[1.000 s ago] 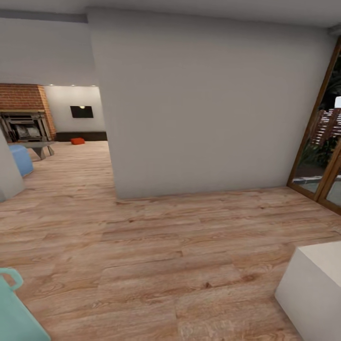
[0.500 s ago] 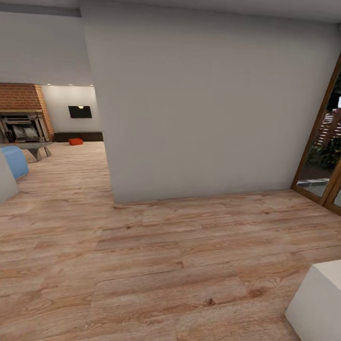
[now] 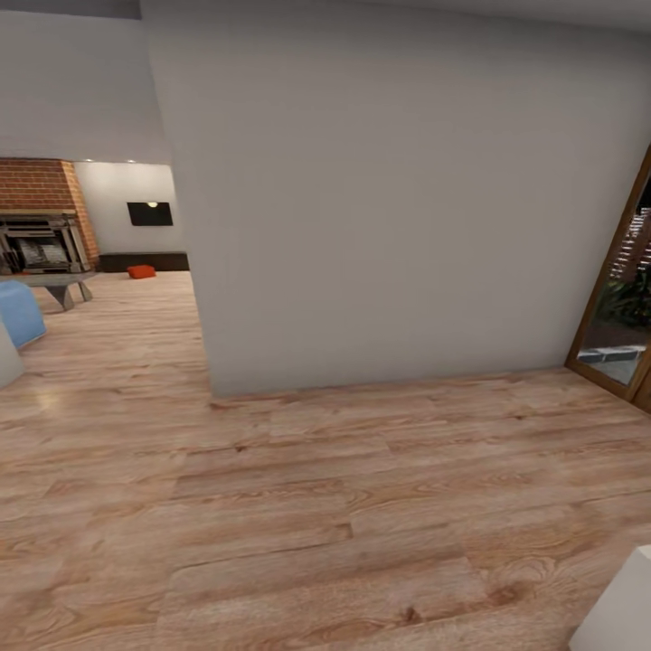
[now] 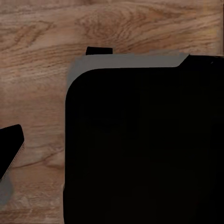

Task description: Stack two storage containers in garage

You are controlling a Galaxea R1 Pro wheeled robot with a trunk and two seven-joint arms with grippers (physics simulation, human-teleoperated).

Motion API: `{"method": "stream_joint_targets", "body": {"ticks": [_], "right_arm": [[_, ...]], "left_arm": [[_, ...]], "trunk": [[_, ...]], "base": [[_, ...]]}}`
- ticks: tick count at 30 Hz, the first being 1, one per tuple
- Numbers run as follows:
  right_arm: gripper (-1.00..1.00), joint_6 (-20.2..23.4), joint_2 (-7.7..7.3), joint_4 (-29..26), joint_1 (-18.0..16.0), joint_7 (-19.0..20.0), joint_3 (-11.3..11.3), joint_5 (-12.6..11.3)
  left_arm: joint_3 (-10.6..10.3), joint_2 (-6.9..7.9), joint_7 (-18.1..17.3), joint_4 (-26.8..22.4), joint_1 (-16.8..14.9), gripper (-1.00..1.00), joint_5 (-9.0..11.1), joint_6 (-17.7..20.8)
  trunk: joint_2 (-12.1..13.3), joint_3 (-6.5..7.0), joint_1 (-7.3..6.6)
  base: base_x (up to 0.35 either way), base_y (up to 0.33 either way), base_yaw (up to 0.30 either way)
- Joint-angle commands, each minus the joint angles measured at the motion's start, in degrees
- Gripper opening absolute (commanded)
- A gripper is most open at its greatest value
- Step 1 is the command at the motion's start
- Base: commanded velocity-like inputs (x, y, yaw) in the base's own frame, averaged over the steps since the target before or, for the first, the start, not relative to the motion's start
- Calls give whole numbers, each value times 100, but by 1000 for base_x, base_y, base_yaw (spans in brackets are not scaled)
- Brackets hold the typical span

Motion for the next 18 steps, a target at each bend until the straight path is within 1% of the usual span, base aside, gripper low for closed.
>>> {"method": "stream_joint_targets", "body": {"ticks": [1, 16, 18], "right_arm": [[100, -14, 0, -1, -1, -9, 50, -55], [100, -14, -2, -1, -1, -9, 50, -80], [100, -14, -5, -1, -1, -9, 50, -74]], "left_arm": [[8, -1, -2, 3, -2, 100, 21, -15], [8, -1, -2, 6, -2, 100, 21, -15], [8, -3, -2, 6, -2, 100, 21, -15]], "trunk": [[-2, -6, 3], [-2, -6, 3], [-2, -6, 3]], "base": [[322, 0, 0], [322, 0, 0], [322, 0, 97]]}}
